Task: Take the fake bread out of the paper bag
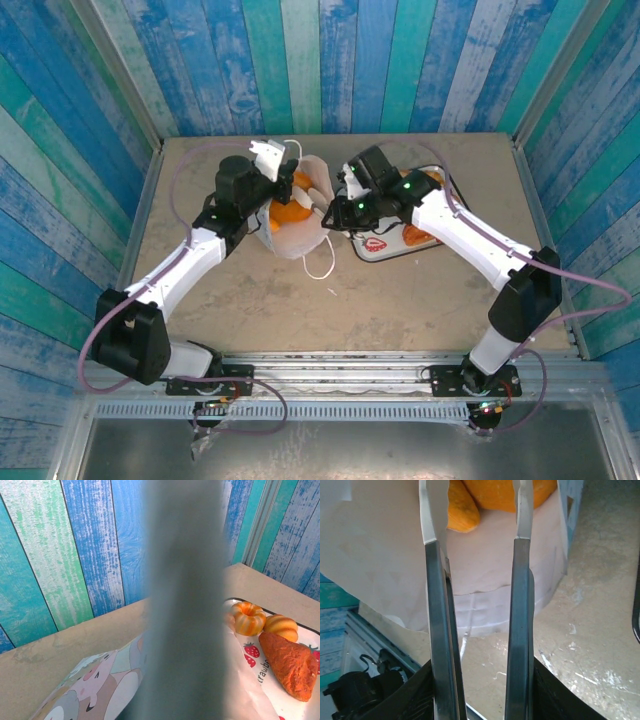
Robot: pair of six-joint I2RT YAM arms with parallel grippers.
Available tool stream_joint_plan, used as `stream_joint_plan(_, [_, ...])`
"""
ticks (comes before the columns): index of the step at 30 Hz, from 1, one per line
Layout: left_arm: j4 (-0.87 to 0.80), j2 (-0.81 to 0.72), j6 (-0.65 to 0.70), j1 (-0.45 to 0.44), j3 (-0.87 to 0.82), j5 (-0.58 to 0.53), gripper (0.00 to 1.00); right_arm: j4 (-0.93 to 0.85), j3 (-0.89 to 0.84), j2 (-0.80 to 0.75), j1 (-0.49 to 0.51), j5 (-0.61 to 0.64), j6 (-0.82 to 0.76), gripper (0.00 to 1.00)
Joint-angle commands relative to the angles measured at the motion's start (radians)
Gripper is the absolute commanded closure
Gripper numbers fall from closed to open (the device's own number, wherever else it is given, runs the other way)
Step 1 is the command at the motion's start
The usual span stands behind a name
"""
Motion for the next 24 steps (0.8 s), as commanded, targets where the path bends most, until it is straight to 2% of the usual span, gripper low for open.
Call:
stream_joint_plan(1, [0.055, -0.041, -0.021, -0.001, -0.009, -0.002, 1.00, -0.044, -0.001, 0.025, 0.005, 0.080, 0.001, 0.57])
stream_joint_plan(24, [0.074, -0.011, -0.056, -0.020, 0.010, 0.027, 0.99, -0.026, 0.095, 0.202, 0.009, 0.104, 0.032, 0.58])
